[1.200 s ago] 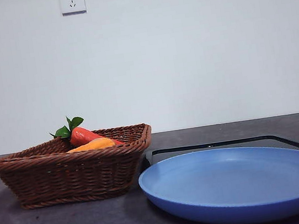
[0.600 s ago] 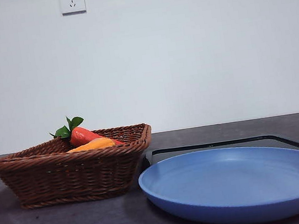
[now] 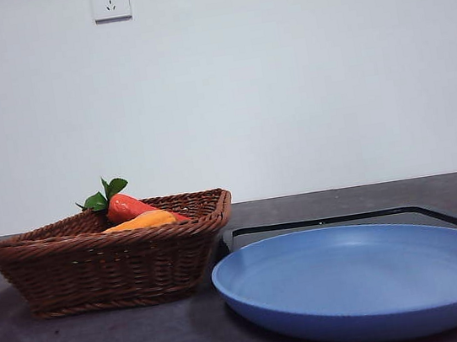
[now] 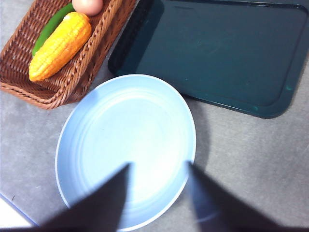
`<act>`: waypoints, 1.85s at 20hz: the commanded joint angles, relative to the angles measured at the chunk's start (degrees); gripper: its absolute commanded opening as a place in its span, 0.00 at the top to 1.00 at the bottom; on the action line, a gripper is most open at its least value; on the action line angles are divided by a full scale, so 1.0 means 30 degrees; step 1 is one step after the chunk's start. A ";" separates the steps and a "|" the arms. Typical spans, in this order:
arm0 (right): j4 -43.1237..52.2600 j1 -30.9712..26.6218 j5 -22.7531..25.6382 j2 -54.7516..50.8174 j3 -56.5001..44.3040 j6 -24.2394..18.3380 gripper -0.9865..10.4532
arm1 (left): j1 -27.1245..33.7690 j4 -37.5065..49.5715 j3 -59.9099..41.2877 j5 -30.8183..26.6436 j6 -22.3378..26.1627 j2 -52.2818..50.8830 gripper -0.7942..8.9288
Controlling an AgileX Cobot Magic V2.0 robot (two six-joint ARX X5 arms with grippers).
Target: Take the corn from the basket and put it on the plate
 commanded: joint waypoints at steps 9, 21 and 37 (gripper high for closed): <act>0.0772 0.0597 0.0386 0.4065 0.0313 0.0721 0.66 | -0.0066 0.0554 0.0350 0.0102 -0.0270 0.0117 0.48; 0.3883 0.1836 0.0459 1.0987 0.0335 0.0809 0.70 | -0.0066 0.0554 0.0350 0.0102 -0.0474 0.0117 0.48; 0.3526 0.1603 0.0415 1.2050 0.0525 0.1013 0.91 | -0.1974 0.2135 0.0896 -0.1078 -0.1282 0.0437 0.48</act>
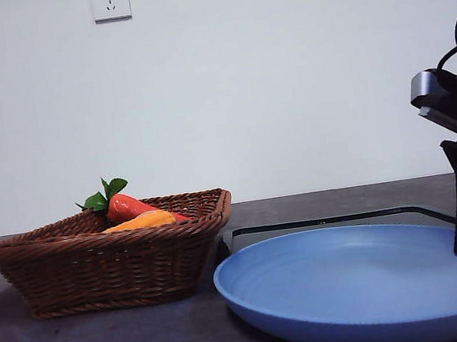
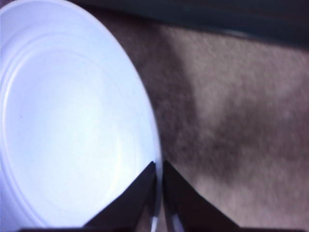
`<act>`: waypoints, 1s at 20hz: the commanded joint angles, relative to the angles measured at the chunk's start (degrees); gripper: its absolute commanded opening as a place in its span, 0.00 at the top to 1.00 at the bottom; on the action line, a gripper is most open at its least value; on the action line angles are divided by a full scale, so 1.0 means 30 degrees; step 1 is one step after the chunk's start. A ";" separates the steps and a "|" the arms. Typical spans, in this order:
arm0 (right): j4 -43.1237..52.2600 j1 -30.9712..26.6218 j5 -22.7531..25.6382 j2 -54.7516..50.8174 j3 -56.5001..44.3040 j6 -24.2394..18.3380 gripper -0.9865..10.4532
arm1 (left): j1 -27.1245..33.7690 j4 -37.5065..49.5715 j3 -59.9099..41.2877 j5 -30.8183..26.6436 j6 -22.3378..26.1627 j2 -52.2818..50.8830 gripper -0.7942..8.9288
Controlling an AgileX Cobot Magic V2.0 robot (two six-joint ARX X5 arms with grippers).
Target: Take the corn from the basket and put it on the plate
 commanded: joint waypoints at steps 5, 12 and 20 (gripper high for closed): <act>-0.2098 -0.0765 0.0423 -0.2827 0.0984 -0.0007 0.91 | -0.2237 0.0648 0.2455 -0.2645 -0.0481 0.2696 0.48; -0.4422 -0.1384 0.0634 -0.8743 0.1100 0.0284 0.91 | -0.4736 0.2011 0.5319 -0.5945 0.0255 0.8539 0.48; -0.4889 -0.1399 0.0634 -1.2058 0.1100 0.0947 0.91 | -0.6076 0.2441 0.9194 -0.8094 0.1370 1.5926 0.48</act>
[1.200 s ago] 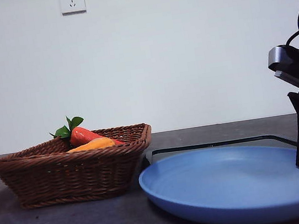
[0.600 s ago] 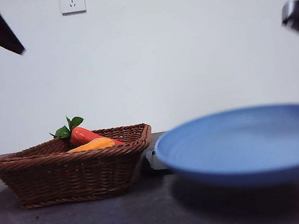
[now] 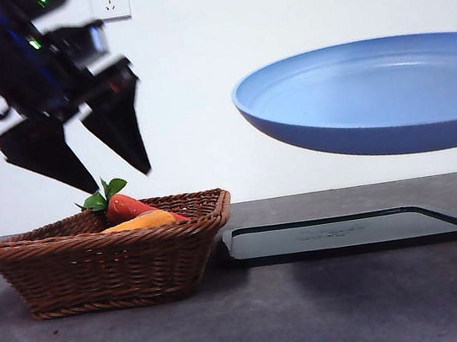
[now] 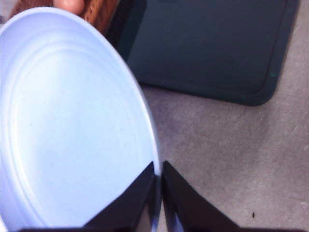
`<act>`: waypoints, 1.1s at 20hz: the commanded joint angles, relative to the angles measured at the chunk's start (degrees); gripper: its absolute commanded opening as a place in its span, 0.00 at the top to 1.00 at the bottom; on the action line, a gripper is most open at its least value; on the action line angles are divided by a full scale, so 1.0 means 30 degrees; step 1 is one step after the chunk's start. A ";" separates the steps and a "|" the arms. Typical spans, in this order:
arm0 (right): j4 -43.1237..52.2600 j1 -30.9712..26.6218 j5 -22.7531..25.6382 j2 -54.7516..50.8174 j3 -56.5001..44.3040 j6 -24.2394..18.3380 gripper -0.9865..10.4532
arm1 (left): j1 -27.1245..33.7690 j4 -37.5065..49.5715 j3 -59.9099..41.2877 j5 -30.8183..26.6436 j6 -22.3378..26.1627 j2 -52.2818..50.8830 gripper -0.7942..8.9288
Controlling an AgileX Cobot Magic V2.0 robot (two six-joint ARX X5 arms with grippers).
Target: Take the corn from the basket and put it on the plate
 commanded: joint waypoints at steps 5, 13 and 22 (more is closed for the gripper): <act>0.0146 -0.0022 -0.0175 -0.0007 0.0328 0.0576 0.91 | -0.0619 0.0131 0.2120 -0.1362 0.1137 0.4022 0.48; 0.0510 -0.0022 -0.0168 0.0000 0.0328 0.0583 0.91 | -0.0984 0.1035 0.2135 -0.1384 0.1158 0.5384 0.60; 0.0554 -0.0022 0.0189 0.0226 0.0328 0.1158 0.91 | -0.0991 0.0510 0.2710 -0.0867 0.0393 0.5326 0.69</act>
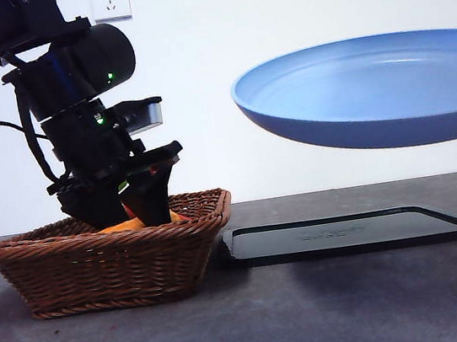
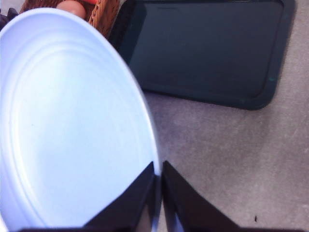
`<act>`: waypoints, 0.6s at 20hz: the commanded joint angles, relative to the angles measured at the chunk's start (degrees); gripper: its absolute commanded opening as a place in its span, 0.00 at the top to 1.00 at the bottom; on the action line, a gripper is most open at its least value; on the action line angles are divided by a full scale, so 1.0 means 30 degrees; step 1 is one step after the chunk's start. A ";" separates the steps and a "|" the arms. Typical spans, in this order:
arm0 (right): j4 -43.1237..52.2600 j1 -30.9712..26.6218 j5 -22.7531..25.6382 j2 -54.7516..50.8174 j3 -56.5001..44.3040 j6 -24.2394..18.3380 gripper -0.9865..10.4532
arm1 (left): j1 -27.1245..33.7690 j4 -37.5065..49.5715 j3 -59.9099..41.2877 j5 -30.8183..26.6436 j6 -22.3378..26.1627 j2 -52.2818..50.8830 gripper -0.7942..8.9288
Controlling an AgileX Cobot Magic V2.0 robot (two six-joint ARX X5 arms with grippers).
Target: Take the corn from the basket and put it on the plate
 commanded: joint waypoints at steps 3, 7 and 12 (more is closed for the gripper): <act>0.0481 -0.0022 0.0087 0.1537 0.0328 0.0663 0.91 | -0.0109 -0.1501 0.2441 0.0583 -0.0335 -0.0029 0.69; 0.2419 -0.0022 -0.0466 0.4634 0.0328 0.1625 0.91 | -0.0270 -0.2732 0.4575 0.3628 -0.0962 -0.1086 0.69; 0.5027 -0.0022 -0.2827 0.8480 0.0328 0.2958 0.91 | -0.2106 -0.1763 0.4772 0.7701 -0.1268 -0.1268 0.69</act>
